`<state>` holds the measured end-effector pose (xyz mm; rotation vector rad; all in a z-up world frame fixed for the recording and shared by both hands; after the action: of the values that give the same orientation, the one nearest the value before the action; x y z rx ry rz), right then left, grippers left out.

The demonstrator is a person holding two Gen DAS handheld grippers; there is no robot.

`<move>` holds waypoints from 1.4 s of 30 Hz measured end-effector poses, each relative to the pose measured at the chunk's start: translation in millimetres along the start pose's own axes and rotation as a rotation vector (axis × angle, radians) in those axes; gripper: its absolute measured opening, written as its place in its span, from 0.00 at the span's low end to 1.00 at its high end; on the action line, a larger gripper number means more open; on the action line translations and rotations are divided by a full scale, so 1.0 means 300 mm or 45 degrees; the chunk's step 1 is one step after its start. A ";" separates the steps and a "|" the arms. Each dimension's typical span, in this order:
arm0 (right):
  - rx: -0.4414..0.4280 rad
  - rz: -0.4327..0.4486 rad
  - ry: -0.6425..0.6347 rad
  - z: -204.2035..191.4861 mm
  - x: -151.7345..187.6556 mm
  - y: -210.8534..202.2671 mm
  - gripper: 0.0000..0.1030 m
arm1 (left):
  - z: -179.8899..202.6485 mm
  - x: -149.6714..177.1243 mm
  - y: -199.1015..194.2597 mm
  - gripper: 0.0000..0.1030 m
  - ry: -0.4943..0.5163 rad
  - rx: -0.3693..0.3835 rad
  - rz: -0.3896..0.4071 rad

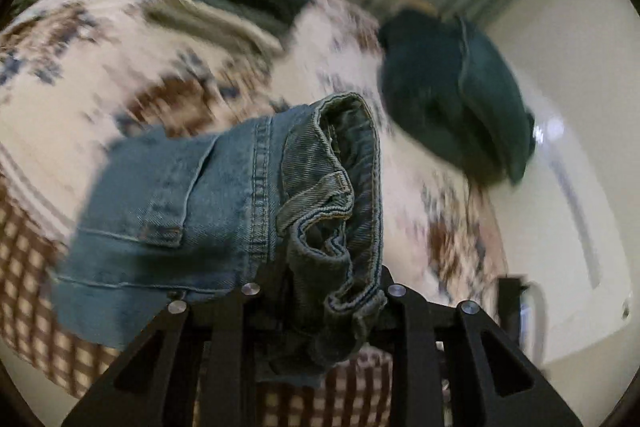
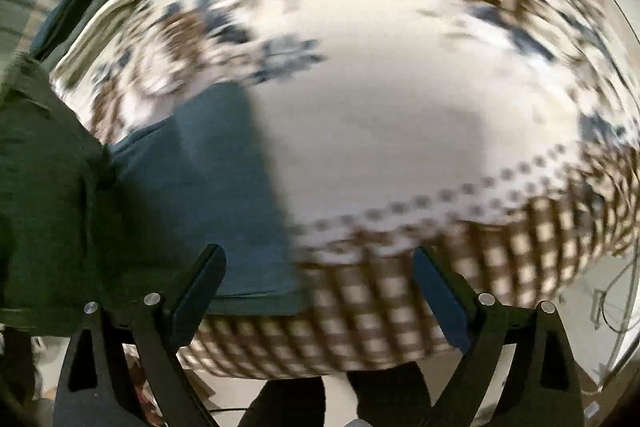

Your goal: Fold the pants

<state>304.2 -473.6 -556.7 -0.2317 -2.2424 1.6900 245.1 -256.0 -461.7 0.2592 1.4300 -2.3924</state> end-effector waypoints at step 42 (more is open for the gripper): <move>-0.470 0.039 0.016 0.142 -0.153 0.109 0.13 | -0.472 -0.374 0.240 0.88 -0.066 -0.513 -0.376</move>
<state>330.0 -517.3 -605.7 -0.3614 -2.5385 1.2709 373.5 -140.9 -551.5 -0.1225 1.9953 -2.2301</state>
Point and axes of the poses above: each gripper's, at about its wrist camera, not at the fingertips, and y roughly the way its jaws point, z to its right, x to its underside, the point moved 1 cm from there along y, roughly the way its jaws point, and after that the axes turned 12 degrees about -z, right-handed, at the moved point
